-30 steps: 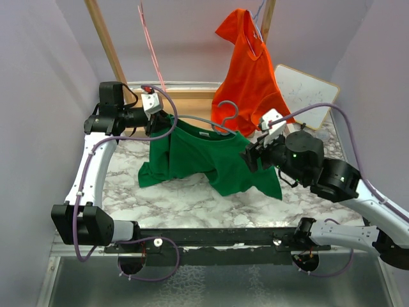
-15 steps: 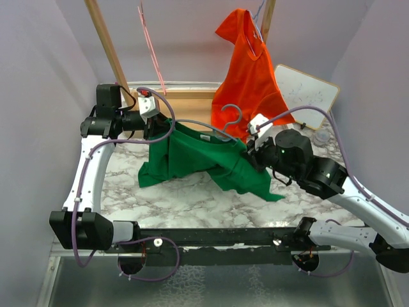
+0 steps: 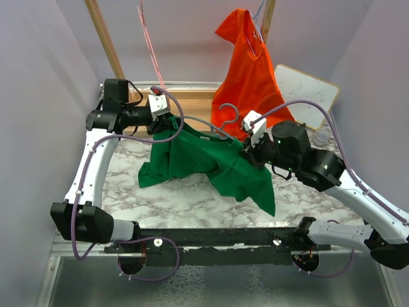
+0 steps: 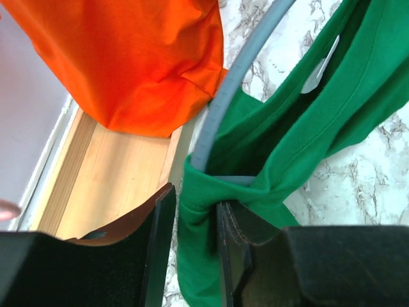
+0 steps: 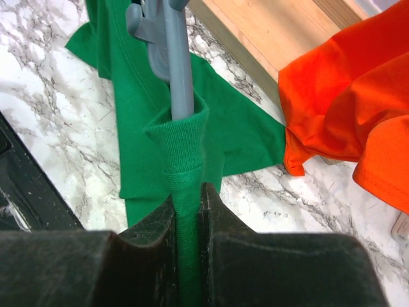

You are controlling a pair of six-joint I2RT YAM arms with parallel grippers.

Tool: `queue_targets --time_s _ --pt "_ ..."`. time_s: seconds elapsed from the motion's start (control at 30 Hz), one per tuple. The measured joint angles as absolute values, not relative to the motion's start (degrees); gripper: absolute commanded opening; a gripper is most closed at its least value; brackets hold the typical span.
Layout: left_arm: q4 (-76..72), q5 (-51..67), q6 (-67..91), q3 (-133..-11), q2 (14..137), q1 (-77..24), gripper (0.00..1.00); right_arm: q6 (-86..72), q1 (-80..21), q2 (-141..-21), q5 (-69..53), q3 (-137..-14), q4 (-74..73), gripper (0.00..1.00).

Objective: Place the t-shirt on the hanger
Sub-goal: Place the hanger at the clothesline.

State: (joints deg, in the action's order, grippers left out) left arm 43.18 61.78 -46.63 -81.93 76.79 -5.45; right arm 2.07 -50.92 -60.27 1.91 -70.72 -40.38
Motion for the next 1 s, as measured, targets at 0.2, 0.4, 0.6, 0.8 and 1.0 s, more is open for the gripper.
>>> queue_targets --time_s 0.2,0.4,0.6,0.8,1.0 --pt "48.1 58.4 -51.1 -83.7 78.9 -8.4 0.50 4.5 -50.9 -60.8 0.3 -73.2 -42.5 0.01" --pt "48.4 57.0 -50.9 -83.7 80.3 -9.0 0.58 5.7 -50.9 -61.5 -2.1 -73.9 -43.4 0.01" --pt "46.0 64.7 -44.8 -84.0 80.6 -14.4 0.58 5.9 -51.4 -65.1 -7.5 -73.3 -38.3 0.01" --pt "44.9 67.9 -40.4 -84.0 80.6 -15.5 0.59 5.8 -51.4 -66.1 -8.6 -72.5 -35.6 0.01" --pt "39.2 67.0 -35.0 -84.0 80.0 -15.6 0.65 3.9 -51.4 -63.0 -6.5 -69.9 -33.5 0.01"
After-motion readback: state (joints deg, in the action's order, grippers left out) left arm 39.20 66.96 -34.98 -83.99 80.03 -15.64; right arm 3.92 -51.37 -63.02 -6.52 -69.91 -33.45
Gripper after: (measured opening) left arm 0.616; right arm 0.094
